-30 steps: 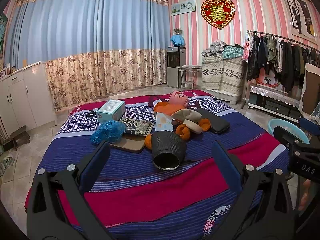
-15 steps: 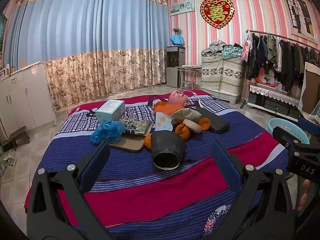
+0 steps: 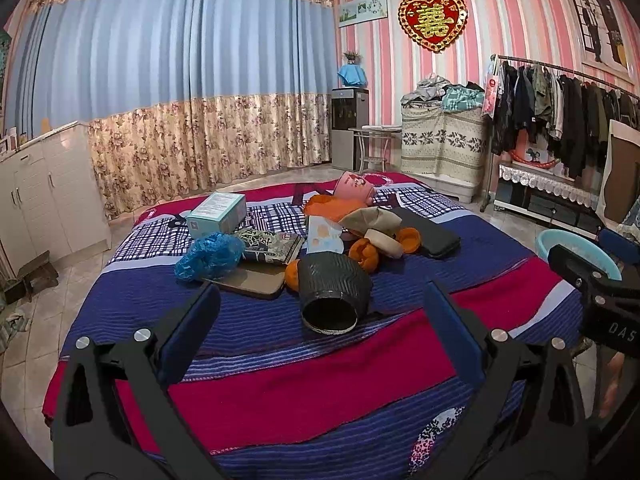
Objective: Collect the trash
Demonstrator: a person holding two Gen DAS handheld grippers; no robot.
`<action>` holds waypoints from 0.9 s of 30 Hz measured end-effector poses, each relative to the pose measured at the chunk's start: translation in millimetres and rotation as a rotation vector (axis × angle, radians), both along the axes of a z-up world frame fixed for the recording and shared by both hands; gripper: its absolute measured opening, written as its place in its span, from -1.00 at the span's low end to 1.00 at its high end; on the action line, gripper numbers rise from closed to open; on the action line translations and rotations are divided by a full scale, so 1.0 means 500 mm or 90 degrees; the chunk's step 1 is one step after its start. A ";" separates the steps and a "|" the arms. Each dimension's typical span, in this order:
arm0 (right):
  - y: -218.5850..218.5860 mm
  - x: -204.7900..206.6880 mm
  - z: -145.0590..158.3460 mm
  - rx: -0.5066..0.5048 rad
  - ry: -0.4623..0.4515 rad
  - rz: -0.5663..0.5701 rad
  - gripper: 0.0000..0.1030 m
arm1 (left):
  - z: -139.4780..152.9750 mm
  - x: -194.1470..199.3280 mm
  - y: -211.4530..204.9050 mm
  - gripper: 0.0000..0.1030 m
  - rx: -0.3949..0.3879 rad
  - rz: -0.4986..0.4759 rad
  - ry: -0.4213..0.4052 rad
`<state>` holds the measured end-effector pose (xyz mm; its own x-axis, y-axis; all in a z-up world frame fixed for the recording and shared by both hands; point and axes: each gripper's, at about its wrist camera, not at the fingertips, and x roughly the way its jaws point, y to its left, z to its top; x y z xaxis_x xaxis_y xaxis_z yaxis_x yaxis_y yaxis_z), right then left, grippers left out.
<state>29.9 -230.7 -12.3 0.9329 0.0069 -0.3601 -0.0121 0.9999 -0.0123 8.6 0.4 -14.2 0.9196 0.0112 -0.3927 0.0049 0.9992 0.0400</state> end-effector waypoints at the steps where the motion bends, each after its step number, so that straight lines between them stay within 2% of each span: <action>1: 0.001 0.000 -0.001 -0.001 0.000 0.000 0.92 | -0.002 0.000 -0.003 0.90 0.000 -0.001 0.000; 18: -0.014 0.006 -0.012 0.000 0.006 0.000 0.92 | -0.005 0.021 0.004 0.90 0.006 0.001 0.012; 27: -0.037 0.032 0.010 -0.008 -0.004 -0.008 0.92 | -0.014 0.060 0.017 0.90 -0.005 0.008 0.044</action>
<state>45.9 -249.2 -7.2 0.9349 -0.0091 -0.3547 0.0005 0.9997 -0.0243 38.6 8.7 -21.3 0.8903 0.0193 -0.4550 -0.0050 0.9995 0.0327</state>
